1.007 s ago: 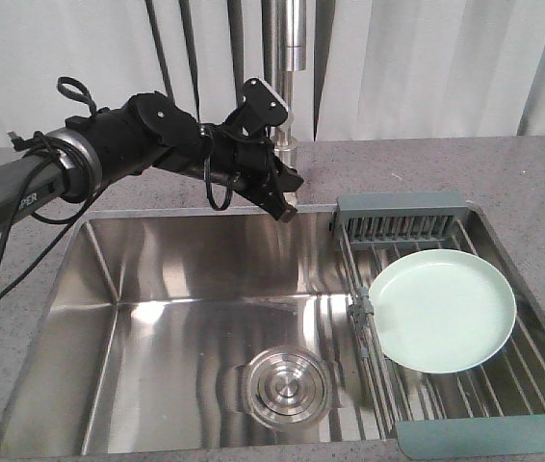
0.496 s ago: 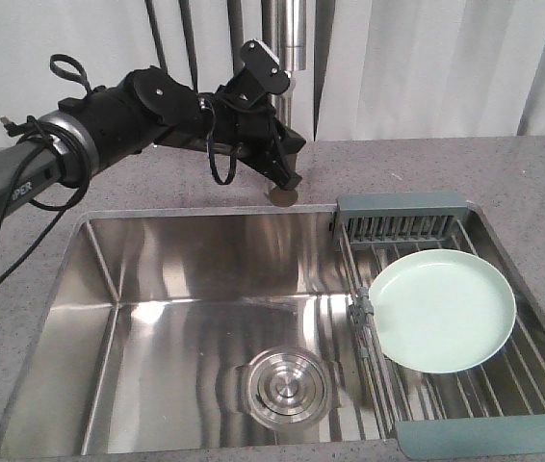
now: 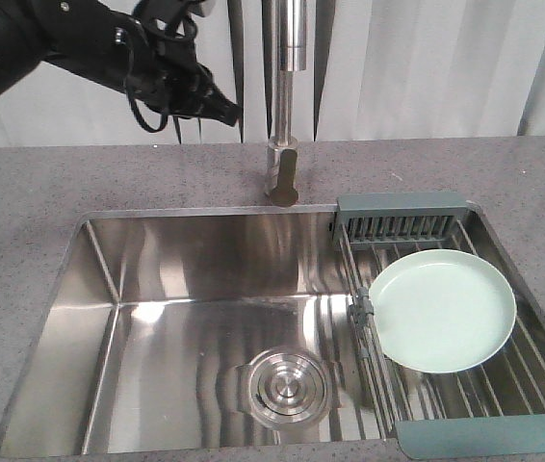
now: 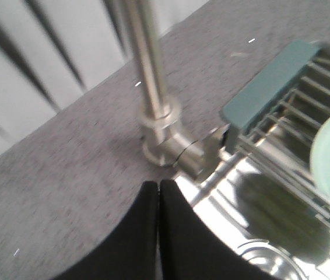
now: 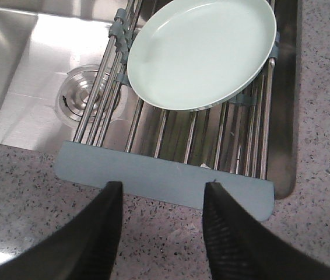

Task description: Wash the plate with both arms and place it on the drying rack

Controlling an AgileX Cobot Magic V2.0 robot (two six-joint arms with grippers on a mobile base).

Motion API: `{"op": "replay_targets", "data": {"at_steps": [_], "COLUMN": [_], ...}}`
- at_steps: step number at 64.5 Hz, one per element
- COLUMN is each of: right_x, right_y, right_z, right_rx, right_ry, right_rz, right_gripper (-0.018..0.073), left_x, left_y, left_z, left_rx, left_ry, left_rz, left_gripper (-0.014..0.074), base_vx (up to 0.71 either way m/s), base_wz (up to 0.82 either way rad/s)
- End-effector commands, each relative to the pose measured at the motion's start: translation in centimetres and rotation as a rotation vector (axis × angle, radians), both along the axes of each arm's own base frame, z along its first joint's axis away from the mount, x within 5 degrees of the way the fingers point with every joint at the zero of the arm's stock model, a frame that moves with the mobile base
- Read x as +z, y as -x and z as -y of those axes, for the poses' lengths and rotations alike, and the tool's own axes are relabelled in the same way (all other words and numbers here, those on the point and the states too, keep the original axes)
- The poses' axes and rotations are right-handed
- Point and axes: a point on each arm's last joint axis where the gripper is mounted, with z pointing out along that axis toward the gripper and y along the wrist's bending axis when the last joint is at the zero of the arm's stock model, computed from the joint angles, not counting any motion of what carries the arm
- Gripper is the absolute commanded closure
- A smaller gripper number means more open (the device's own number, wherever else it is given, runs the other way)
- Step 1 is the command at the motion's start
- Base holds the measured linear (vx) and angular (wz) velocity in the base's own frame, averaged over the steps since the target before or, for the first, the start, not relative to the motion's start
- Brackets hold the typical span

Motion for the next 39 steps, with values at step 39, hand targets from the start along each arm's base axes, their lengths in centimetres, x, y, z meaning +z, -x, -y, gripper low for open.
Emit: {"op": "replay_targets", "data": {"at_steps": [39], "right_x": [1.1], "right_y": [-0.4], "right_z": [0.0], "right_rx": [-0.006], "right_ry": [-0.01], "right_rz": [0.072], "right_gripper": [0.0244], "left_x": [-1.0], "left_y": [13.7], "left_z": [-10.9], "left_rx": [0.47], "left_ry": [0.079], "left_rz": [-0.021], "left_gripper": [0.0603], "base_vx": [0.0], "base_wz": [0.0]}}
